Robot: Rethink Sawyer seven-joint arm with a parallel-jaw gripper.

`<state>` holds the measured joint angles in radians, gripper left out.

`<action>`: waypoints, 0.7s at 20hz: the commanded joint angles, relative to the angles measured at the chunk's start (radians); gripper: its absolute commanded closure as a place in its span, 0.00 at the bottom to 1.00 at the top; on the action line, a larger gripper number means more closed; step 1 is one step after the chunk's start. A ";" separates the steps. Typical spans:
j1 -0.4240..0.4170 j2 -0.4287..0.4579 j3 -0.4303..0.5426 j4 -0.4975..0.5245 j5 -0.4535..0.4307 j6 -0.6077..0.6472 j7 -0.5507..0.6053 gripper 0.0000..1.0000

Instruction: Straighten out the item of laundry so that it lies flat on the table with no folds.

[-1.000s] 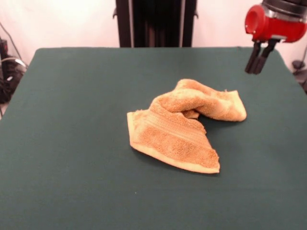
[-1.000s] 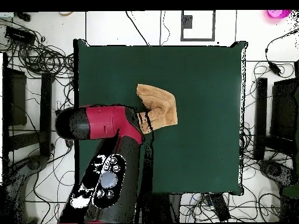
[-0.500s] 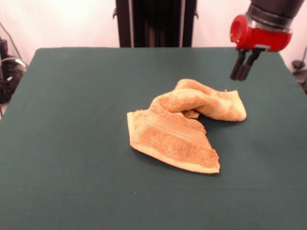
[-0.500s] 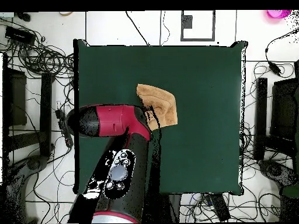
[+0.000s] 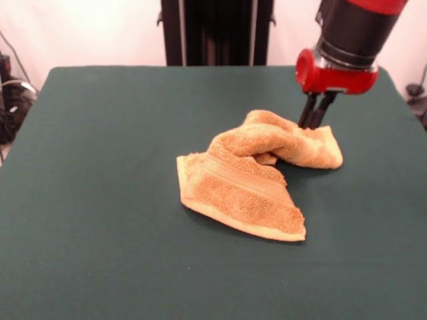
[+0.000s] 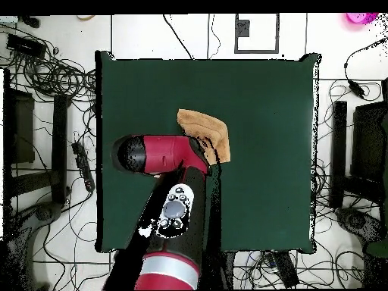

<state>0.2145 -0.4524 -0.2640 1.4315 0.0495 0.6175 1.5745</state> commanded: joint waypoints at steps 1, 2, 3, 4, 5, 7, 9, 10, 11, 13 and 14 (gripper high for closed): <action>-0.006 0.076 0.172 0.073 0.024 0.036 0.117 1.00; -0.014 0.075 0.185 0.079 0.027 0.030 0.114 1.00; -0.019 0.075 0.194 0.082 0.029 0.028 0.113 1.00; -0.027 0.075 0.209 0.088 0.032 0.021 0.109 1.00; -0.035 0.076 0.223 0.093 0.036 0.014 0.105 1.00; -0.038 0.077 0.230 0.094 0.035 0.013 0.111 1.00; -0.039 0.077 0.234 0.092 0.033 0.018 0.115 1.00; -0.046 0.076 0.242 0.095 0.034 0.022 0.111 1.00; -0.051 0.075 0.249 0.097 0.035 0.026 0.110 1.00; -0.065 0.079 0.264 0.096 0.036 0.057 0.100 1.00; -0.068 0.081 0.268 0.095 0.034 0.074 0.097 1.00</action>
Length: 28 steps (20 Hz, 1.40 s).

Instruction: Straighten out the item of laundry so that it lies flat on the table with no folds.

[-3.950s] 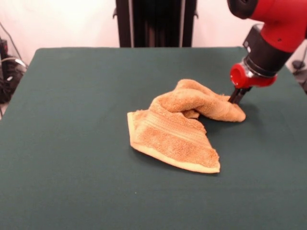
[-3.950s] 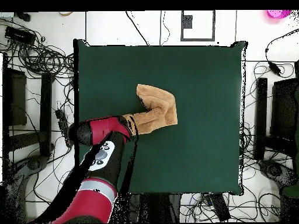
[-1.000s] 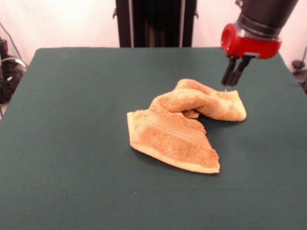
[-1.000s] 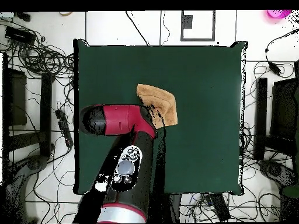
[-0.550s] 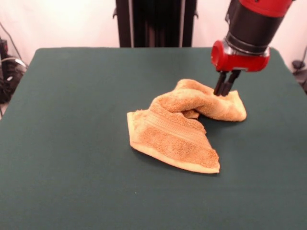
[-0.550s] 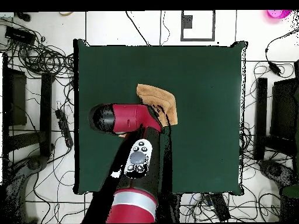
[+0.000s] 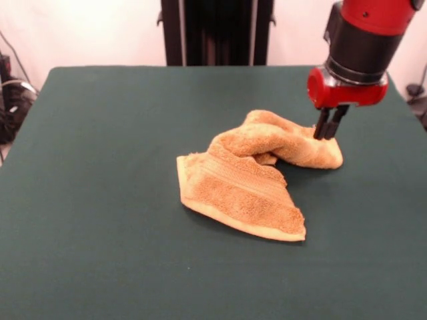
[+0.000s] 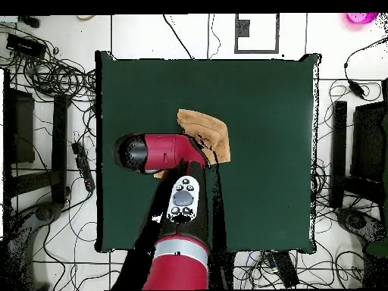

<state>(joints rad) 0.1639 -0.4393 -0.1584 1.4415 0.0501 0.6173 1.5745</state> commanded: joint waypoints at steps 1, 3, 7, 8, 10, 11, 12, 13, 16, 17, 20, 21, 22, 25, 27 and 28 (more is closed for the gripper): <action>-0.017 0.068 0.161 0.083 0.028 0.086 0.097 1.00; -0.016 0.065 0.159 0.085 0.020 0.096 0.098 1.00; -0.021 0.077 0.161 0.085 0.006 0.108 0.096 1.00; -0.019 0.088 0.157 0.079 0.001 0.117 0.096 1.00; -0.009 0.109 0.140 0.057 -0.011 0.156 0.099 1.00; -0.003 0.120 0.129 0.044 -0.015 0.187 0.103 1.00; 0.003 0.130 0.118 0.032 -0.019 0.217 0.106 1.00; 0.004 0.133 0.115 0.030 -0.021 0.227 0.108 1.00; 0.003 0.126 0.119 0.037 -0.020 0.246 0.106 1.00; 0.002 0.123 0.120 0.041 -0.019 0.248 0.106 1.00; -0.003 0.125 0.130 0.042 -0.015 0.266 0.101 1.00; -0.006 0.127 0.136 0.041 -0.013 0.268 0.097 1.00; -0.011 0.134 0.144 0.041 -0.009 0.264 0.093 1.00; -0.022 0.141 0.161 0.045 -0.003 0.232 0.082 1.00; -0.029 0.140 0.171 0.051 -0.003 0.208 0.070 1.00; -0.034 0.140 0.176 0.048 -0.002 0.197 0.065 1.00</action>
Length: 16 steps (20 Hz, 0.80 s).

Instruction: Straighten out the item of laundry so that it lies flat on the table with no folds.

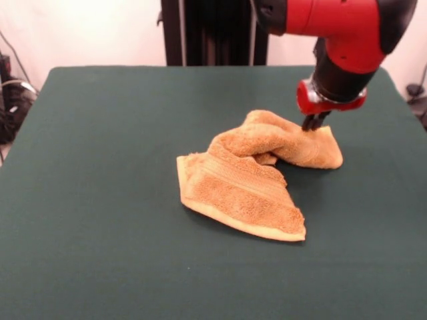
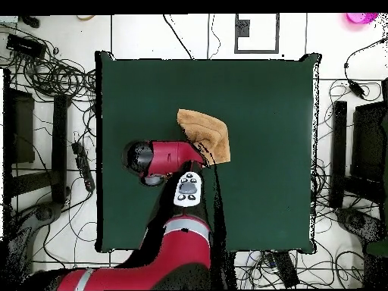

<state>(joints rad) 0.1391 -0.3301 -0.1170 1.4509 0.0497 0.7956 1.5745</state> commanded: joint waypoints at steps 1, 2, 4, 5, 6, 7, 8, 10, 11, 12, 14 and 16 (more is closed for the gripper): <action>-0.011 0.029 0.137 0.042 -0.002 0.013 0.063 1.00; -0.017 0.025 0.144 0.047 -0.002 -0.007 0.057 1.00; -0.029 0.018 0.159 0.058 -0.006 -0.037 0.053 0.00; -0.033 0.015 0.164 0.064 -0.006 -0.054 0.050 0.00; -0.038 0.011 0.170 0.070 -0.006 -0.071 0.047 0.00; -0.041 0.009 0.174 0.073 -0.007 -0.077 0.046 0.00; -0.041 0.010 0.178 0.070 -0.009 -0.077 0.044 0.00; -0.039 0.011 0.180 0.064 -0.016 -0.076 0.047 0.00; -0.040 0.010 0.181 0.063 -0.020 -0.074 0.049 0.00; -0.037 0.012 0.182 0.060 -0.025 -0.073 0.052 0.00; -0.038 0.012 0.186 0.057 -0.028 -0.075 0.053 0.00; -0.035 0.017 0.184 0.049 -0.032 -0.083 0.061 0.00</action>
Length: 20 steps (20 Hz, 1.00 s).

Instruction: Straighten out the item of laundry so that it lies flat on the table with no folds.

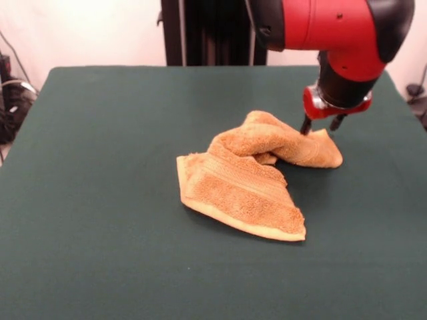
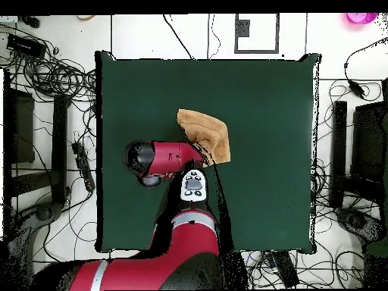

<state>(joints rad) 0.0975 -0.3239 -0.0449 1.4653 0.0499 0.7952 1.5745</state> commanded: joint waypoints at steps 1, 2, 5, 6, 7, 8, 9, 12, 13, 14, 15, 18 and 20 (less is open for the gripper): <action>0.010 0.009 0.108 0.030 -0.032 -0.085 0.067 0.00; 0.014 0.008 0.105 0.026 -0.031 -0.088 0.074 0.00; 0.022 0.001 0.095 0.030 -0.042 -0.130 0.083 0.00; 0.024 0.002 0.088 0.030 -0.050 -0.148 0.084 0.00; 0.023 0.004 0.087 0.029 -0.053 -0.165 0.085 0.00; 0.023 0.007 0.085 0.029 -0.057 -0.182 0.085 0.00; 0.024 0.011 0.082 0.024 -0.061 -0.188 0.085 0.00; 0.040 0.025 0.056 0.007 -0.085 -0.216 0.101 0.00; 0.040 0.026 0.054 0.006 -0.087 -0.214 0.102 0.00; 0.040 0.031 0.052 0.008 -0.093 -0.209 0.103 0.00; 0.040 0.035 0.052 0.005 -0.097 -0.205 0.104 0.00; 0.038 0.069 0.045 -0.018 -0.107 -0.168 0.102 0.00; 0.037 0.088 0.041 -0.031 -0.108 -0.149 0.104 0.00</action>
<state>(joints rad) 0.1146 -0.3246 -0.0477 1.4624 -0.0091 0.6943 1.5745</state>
